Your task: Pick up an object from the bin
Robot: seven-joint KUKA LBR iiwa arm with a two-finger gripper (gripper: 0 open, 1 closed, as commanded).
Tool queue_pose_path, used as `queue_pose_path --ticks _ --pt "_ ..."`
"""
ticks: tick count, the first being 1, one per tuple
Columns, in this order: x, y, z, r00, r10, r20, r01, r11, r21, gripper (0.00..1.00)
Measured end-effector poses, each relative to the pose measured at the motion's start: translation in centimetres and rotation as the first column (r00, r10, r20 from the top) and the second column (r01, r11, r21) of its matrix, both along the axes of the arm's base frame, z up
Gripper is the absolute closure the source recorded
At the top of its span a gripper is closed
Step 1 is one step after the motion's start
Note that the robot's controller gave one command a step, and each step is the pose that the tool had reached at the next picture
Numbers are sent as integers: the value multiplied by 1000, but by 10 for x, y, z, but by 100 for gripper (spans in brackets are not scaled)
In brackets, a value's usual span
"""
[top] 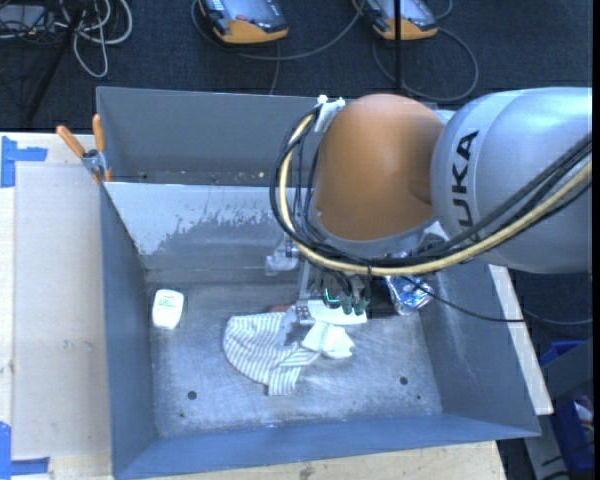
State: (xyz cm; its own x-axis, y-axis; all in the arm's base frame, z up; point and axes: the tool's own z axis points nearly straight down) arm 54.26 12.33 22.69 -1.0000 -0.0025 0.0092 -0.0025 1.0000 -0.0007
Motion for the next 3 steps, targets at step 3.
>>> queue_pose_path --ticks 3 --pt "40 -46 -111 974 224 16 -224 975 0 0"
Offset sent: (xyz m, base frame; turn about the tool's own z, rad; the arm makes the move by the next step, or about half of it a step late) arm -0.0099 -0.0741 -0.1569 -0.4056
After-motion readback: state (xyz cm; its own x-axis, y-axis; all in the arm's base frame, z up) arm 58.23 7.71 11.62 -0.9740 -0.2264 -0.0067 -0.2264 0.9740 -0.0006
